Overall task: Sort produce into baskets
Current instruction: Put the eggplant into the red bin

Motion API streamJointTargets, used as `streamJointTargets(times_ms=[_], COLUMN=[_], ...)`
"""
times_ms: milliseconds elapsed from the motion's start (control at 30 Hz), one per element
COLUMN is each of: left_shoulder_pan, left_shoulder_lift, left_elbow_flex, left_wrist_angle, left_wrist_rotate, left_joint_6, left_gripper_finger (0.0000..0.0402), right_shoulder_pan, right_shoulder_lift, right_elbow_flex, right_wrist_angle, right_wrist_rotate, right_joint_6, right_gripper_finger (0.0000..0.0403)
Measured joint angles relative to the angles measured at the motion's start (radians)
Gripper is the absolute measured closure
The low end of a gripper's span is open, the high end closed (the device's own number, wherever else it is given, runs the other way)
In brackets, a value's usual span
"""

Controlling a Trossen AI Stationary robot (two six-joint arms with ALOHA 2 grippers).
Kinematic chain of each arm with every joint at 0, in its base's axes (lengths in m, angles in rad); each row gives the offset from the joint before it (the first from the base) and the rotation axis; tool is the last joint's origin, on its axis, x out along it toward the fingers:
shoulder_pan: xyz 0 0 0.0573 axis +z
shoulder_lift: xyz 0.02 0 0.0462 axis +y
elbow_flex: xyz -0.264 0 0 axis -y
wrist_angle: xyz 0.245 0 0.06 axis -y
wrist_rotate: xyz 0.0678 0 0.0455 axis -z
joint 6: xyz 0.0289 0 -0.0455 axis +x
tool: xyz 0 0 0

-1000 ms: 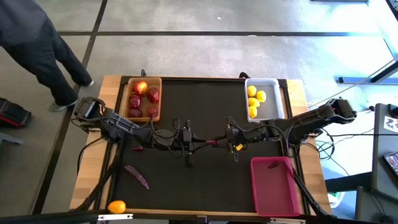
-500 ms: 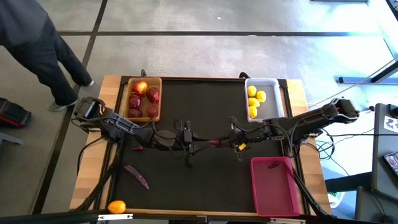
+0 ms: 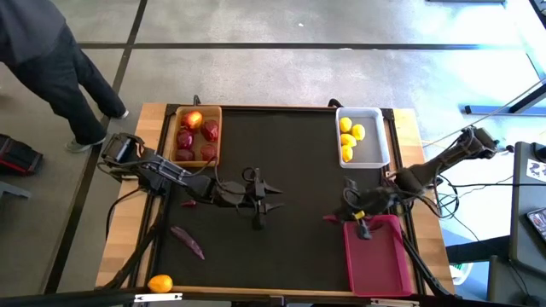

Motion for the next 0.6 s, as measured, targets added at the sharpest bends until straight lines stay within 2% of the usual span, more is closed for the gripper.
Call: streamJointTargets(times_ms=[167,467,600], left_shoulder_pan=[0.0,0.0,0.0], left_shoulder_lift=[0.0,0.0,0.0], left_elbow_flex=[0.0,0.0,0.0], left_wrist_angle=[0.001,0.002,0.002], left_wrist_rotate=[0.0,0.0,0.0], left_joint_6=[-0.001,-0.006,-0.006], left_gripper_finger=[0.0216,0.0215,0.0215], right_shoulder_pan=[0.146,0.381,0.45], right_shoulder_lift=[-0.009,-0.006,0.024], right_elbow_flex=[0.0,0.0,-0.008], right_wrist_angle=[-0.09,-0.364,-0.42], right_wrist_rotate=[0.025,0.097,0.113], right_joint_6=[0.215,0.676,0.768], right_gripper_finger=[0.0382,0.0381,0.0381])
